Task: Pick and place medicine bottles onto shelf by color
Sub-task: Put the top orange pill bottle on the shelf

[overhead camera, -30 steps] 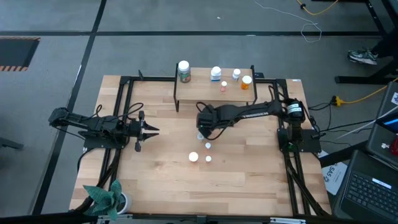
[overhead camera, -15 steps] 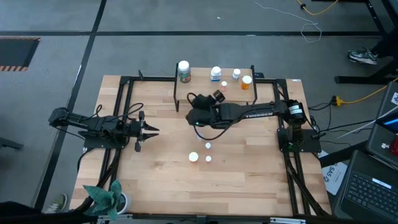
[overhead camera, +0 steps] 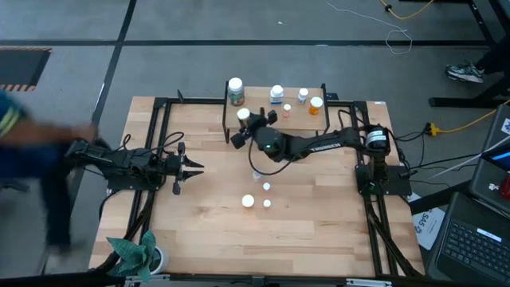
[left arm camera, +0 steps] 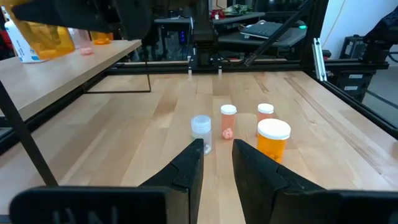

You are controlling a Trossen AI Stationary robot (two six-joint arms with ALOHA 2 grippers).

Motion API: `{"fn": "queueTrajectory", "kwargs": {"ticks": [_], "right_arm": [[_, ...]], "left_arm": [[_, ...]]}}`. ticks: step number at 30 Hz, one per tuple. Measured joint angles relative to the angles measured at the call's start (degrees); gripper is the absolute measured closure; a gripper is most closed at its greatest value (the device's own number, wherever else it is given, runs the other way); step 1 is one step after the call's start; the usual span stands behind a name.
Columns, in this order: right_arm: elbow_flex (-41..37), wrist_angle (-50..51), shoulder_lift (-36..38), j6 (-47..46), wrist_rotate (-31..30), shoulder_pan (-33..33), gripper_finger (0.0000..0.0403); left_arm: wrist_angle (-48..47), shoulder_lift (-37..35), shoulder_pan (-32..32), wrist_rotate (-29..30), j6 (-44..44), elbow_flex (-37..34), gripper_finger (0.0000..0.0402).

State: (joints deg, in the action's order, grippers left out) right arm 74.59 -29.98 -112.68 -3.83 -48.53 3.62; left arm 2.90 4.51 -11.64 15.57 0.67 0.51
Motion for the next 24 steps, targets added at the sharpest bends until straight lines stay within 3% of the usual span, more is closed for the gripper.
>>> {"fn": "queueTrajectory", "kwargs": {"ticks": [5, 10, 18, 24], "right_arm": [[-5.24, -9.39, -0.02, 1.23, 2.18, 1.53, 0.0247], [-6.76, -9.31, -0.56, -0.42, 6.46, 3.42, 0.0247], [-6.76, -9.28, -0.66, -0.11, 7.1, 5.39, 0.0247], [-6.76, -8.72, -0.66, -1.89, 10.99, 6.65, 0.0245]], "left_arm": [[0.0, 0.02, 0.0, 0.0, 0.0, 0.0, 0.0321], [0.0, 0.02, 0.0, 0.0, 0.0, 0.0, 0.0321], [0.0, 0.02, 0.0, 0.0, -0.02, 0.0, 0.0321], [0.01, 0.02, 0.0, 0.0, -0.06, 0.0, 0.0321]]}}
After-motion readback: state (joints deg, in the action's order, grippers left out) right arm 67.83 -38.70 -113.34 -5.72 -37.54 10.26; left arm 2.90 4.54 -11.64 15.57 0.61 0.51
